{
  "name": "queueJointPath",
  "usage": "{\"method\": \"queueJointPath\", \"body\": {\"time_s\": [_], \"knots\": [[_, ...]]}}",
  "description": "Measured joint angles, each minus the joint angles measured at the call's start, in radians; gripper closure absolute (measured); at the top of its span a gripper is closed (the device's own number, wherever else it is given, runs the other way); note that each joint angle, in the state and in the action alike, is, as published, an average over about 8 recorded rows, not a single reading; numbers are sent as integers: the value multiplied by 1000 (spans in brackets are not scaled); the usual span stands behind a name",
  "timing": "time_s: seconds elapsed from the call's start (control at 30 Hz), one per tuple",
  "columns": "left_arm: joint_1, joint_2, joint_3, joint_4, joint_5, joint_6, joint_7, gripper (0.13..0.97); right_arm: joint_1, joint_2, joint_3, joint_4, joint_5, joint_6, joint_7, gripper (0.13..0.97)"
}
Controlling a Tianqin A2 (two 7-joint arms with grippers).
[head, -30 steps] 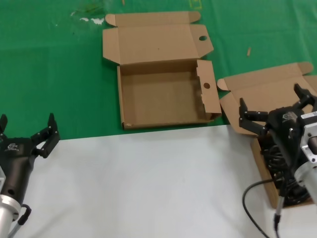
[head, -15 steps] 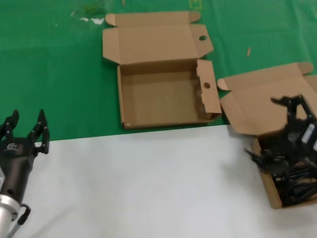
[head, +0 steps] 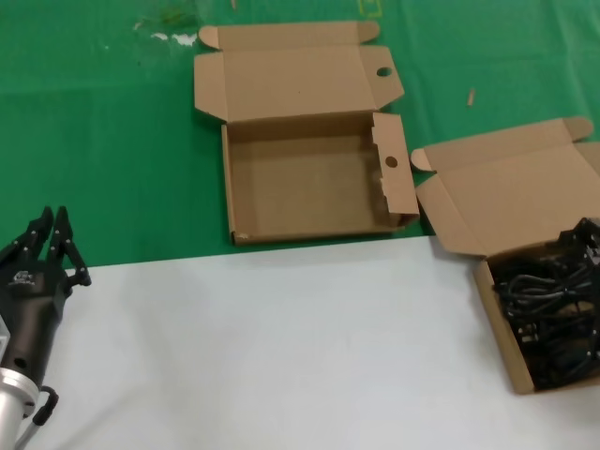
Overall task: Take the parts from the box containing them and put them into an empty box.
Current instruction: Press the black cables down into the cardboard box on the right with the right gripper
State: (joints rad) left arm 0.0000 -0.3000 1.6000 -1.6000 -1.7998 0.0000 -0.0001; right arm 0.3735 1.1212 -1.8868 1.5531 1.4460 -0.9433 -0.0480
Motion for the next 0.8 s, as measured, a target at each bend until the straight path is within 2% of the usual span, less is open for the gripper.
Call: {"method": "queueJointPath", "body": {"time_s": [0.13, 0.33, 0.4, 0.8], "knots": [[0, 0, 0, 0, 0, 0, 0, 652, 93, -46, -41, -82, -38, -60, -69, 129], [0, 0, 0, 0, 0, 0, 0, 876, 180, -116, -78, -169, -82, -83, -118, 129], [0, 0, 0, 0, 0, 0, 0, 951, 198, -132, -86, -187, -93, -84, -127, 170], [0, 0, 0, 0, 0, 0, 0, 957, 236, -161, -102, -245, -125, -94, -147, 405]]}}
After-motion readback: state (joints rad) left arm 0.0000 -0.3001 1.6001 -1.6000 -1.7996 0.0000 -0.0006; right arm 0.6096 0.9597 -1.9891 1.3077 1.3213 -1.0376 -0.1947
